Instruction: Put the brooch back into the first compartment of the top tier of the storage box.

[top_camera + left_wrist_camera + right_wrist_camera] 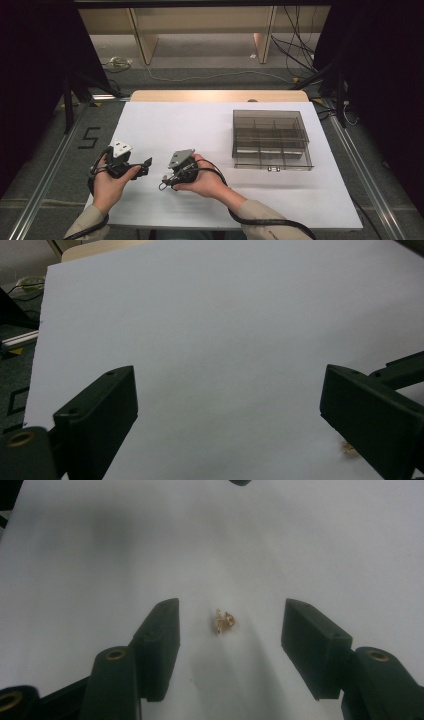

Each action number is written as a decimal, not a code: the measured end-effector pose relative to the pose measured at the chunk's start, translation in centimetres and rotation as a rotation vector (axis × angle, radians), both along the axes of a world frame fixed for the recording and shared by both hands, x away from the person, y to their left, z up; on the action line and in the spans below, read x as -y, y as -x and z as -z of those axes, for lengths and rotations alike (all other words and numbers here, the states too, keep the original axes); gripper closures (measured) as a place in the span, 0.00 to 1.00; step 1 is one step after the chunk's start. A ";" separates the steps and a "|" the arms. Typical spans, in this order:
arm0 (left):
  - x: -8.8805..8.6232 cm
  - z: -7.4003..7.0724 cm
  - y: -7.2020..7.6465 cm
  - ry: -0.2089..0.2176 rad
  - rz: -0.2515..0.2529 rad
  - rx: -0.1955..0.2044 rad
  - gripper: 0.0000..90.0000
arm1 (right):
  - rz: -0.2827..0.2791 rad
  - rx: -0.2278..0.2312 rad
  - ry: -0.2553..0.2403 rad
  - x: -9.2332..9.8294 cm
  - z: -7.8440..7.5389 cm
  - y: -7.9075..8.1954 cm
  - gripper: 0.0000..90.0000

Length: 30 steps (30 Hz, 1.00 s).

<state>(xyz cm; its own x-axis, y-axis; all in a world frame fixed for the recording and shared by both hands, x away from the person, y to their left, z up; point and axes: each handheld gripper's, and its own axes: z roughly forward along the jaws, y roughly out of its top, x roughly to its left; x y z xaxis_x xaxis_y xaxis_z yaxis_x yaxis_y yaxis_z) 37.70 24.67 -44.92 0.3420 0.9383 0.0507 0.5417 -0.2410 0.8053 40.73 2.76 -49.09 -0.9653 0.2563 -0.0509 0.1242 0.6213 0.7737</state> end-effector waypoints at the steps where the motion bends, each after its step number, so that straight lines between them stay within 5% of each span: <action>1: 0.0 0.0 0.0 0.001 0.000 0.000 0.09 | 0.004 -0.011 0.004 -0.1 0.0 0.0 0.47; 30: -0.1 0.0 0.0 0.000 -0.004 -0.002 0.09 | 0.006 -0.060 0.031 -1.7 1.2 -0.8 0.65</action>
